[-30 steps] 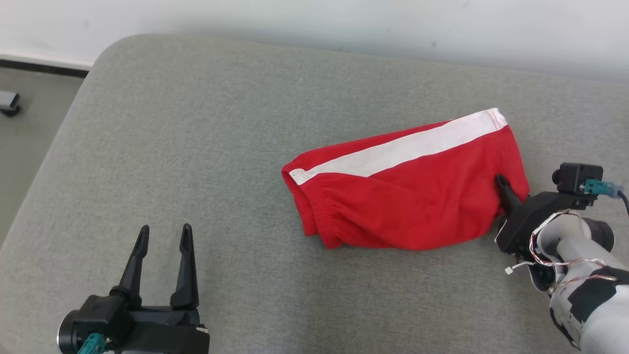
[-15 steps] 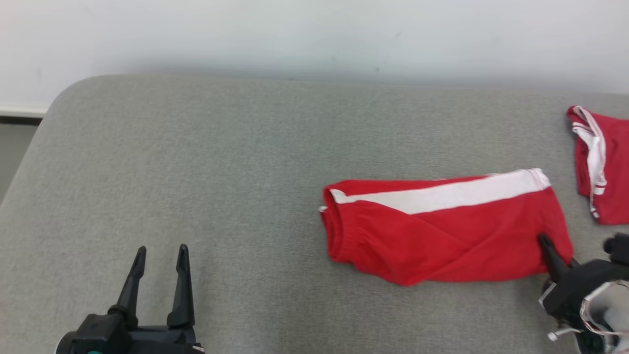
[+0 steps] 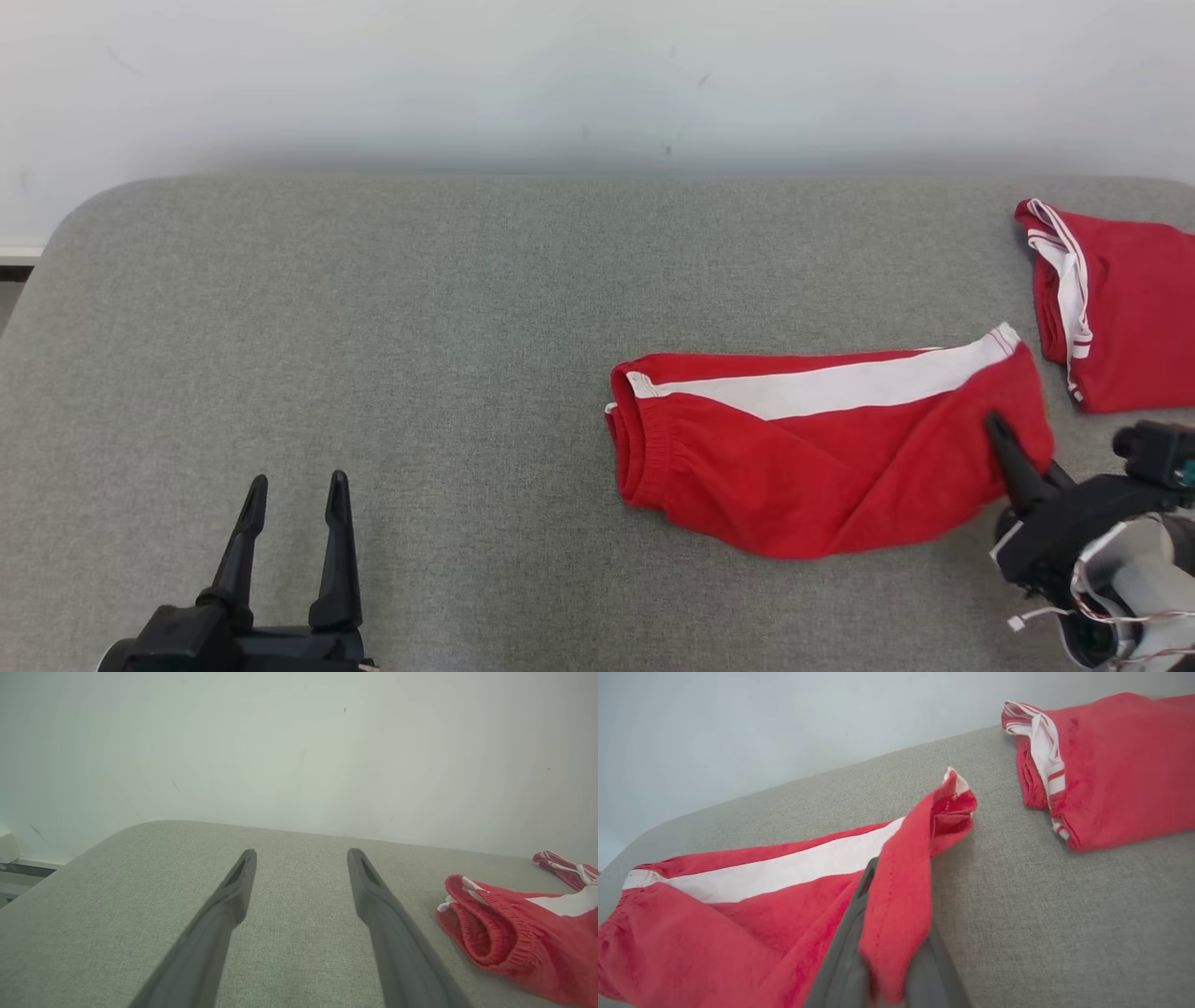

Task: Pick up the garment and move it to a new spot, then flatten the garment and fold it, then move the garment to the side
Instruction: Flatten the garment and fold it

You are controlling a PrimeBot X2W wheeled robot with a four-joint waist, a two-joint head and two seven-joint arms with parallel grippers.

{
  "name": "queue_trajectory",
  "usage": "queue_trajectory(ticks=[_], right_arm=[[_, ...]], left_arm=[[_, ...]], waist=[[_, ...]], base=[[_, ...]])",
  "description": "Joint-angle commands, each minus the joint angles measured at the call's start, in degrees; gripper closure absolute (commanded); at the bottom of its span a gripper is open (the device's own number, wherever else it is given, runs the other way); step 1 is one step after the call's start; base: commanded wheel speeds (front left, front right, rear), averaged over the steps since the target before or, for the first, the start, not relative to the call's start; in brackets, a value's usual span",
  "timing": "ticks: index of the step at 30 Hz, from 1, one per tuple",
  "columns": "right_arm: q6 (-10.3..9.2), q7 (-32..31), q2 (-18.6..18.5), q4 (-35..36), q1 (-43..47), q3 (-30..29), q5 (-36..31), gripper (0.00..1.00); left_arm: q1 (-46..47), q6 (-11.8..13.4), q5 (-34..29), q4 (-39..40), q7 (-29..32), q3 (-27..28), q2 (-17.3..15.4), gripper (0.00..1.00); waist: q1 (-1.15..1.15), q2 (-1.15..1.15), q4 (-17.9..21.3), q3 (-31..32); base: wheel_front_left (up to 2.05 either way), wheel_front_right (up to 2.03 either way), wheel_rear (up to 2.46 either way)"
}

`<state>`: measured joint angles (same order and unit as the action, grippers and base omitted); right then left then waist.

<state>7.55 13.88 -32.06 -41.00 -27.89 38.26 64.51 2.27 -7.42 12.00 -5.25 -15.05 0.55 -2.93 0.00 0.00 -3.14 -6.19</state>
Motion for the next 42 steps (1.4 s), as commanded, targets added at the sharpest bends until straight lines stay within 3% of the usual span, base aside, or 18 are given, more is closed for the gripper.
queue_trajectory(ticks=[1,8,16,23,29,30,31,35,42], right_arm=[[-0.15,0.5,0.6,1.6,-0.6,0.1,-1.7,1.00],[-0.15,0.9,3.2,9.7,0.5,-0.4,-6.7,1.00],[-0.15,-1.4,9.5,16.3,3.2,-1.7,-13.9,1.00],[-0.15,-4.5,17.7,14.9,4.6,-4.1,-20.2,1.00],[-0.15,-5.7,22.3,11.6,4.8,-5.1,-25.7,1.00],[-0.15,-5.5,22.8,11.2,4.9,-5.4,-26.3,0.58],[-0.15,-5.3,23.0,10.9,5.0,-5.6,-26.8,0.00],[-0.15,-3.1,22.3,12.2,5.1,-7.1,-27.5,0.00],[-0.15,0.0,17.7,17.9,6.5,-13.4,-27.5,0.00]], left_arm=[[-1.1,-0.1,-0.8,0.4,-0.2,0.3,-0.1,0.00],[-1.7,0.0,-0.6,0.6,-0.2,0.7,0.0,0.00],[-2.0,0.0,-0.5,0.8,-0.2,0.5,0.0,0.00],[-0.6,0.0,0.2,0.6,-0.2,-0.6,0.0,0.00],[0.4,0.0,0.8,0.2,-0.2,-1.1,0.0,0.00],[0.4,0.0,0.9,0.1,-0.2,-1.2,0.0,0.00],[0.5,0.0,0.9,0.0,-0.2,-1.2,0.0,0.00],[0.2,0.2,1.1,0.1,-0.2,-0.8,0.0,0.00],[-0.6,0.2,1.0,-0.1,-0.2,-0.3,0.0,0.00]], waist=[[0.00,0.00,0.0,0.3],[0.00,0.00,-0.4,1.3],[0.00,0.00,-1.8,1.6],[0.00,0.00,-3.7,0.6],[0.00,0.00,-5.0,-0.1],[0.00,0.00,-5.2,-0.2],[0.00,0.00,-5.2,-0.3],[0.00,0.00,-4.8,-0.3],[0.00,0.00,-3.6,0.3]], base=[[0.00,0.00,0.00],[0.00,0.00,0.00],[0.00,0.00,0.00],[0.00,0.00,0.00],[0.00,0.00,0.00],[0.00,0.00,0.00],[0.00,0.00,0.00],[0.00,0.00,0.00],[0.00,0.00,0.00]])
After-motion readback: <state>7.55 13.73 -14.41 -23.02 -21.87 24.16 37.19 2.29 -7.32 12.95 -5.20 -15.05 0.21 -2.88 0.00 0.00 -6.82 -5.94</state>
